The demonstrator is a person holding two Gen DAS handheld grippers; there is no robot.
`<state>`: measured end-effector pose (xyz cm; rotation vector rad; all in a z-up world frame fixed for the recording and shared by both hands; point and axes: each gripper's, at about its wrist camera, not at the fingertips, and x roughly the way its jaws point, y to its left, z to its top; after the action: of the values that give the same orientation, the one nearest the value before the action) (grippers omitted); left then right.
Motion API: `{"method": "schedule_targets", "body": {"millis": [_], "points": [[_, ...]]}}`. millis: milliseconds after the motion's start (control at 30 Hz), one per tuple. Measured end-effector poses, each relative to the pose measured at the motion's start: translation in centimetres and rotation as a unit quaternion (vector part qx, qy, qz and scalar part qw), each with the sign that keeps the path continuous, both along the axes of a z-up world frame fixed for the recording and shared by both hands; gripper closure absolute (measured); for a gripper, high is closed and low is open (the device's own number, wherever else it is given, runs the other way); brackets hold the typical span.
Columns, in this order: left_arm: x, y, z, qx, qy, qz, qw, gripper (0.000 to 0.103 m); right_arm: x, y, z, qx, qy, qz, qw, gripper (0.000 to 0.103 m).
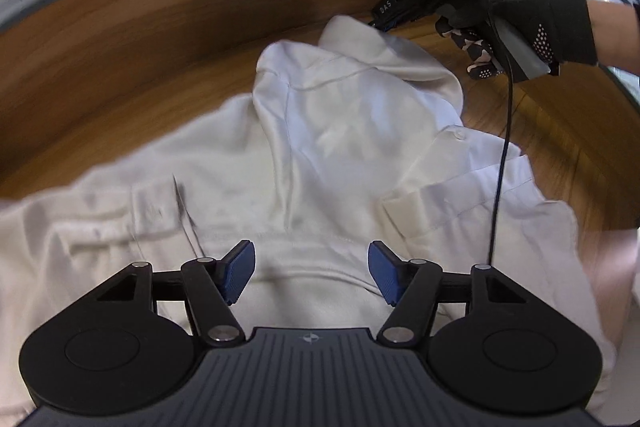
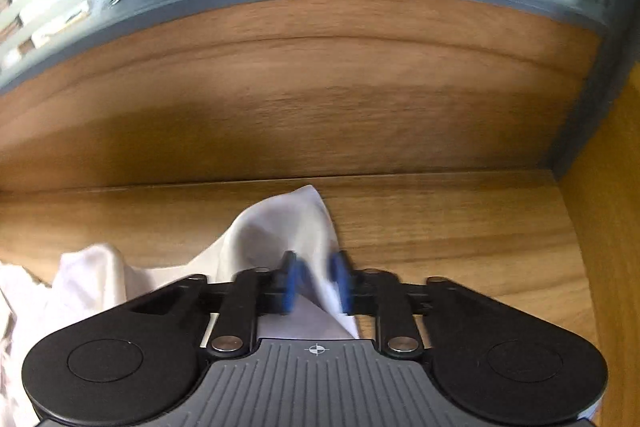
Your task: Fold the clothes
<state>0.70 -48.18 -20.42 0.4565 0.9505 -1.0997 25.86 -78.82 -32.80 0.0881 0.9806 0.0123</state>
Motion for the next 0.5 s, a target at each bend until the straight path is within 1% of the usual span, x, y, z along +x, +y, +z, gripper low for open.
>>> {"method": "schedule_targets", "body": {"millis": [67,133,233,300,333,367,400,433,500], "points": [[0.0,0.2,-0.5,0.002,0.031,0.023,0.9992,0.044,-0.6,0.1,0.3,0.000,-0.007,-0.006,1.000,0.099],[0.1,0.1,-1.1,0.004,0.059,0.050,0.9970,0.050,-1.4,0.1,0.8,-0.002,-0.014,-0.013,1.000,0.099],[0.4,-0.2,-1.9,0.003,0.086,0.086,0.9926,0.050,-2.1,-0.2,2.1,-0.005,-0.025,-0.018,1.000,0.099],[0.6,-0.3,-2.2,-0.006,0.103,0.102,0.9893,0.052,-2.7,-0.2,2.8,-0.006,-0.030,-0.019,0.999,0.099],[0.6,-0.5,-2.3,-0.014,0.115,0.106,0.9877,0.057,-3.0,-0.3,3.2,-0.007,-0.032,-0.020,0.999,0.099],[0.6,-0.6,-2.4,-0.020,0.124,0.107,0.9863,0.071,-3.4,-0.4,3.7,-0.008,-0.034,-0.021,0.999,0.099],[0.7,-0.8,-2.5,-0.025,0.134,0.106,0.9849,0.083,-3.7,-0.5,4.1,-0.008,-0.036,-0.021,0.999,0.099],[0.8,-0.8,-2.6,-0.029,0.143,0.106,0.9835,0.101,-4.0,-0.6,4.5,-0.009,-0.039,-0.023,0.999,0.099],[1.0,-0.7,-2.5,-0.040,0.154,0.109,0.9813,0.101,-4.7,-1.2,5.1,-0.010,-0.044,-0.029,0.999,0.099]]}}
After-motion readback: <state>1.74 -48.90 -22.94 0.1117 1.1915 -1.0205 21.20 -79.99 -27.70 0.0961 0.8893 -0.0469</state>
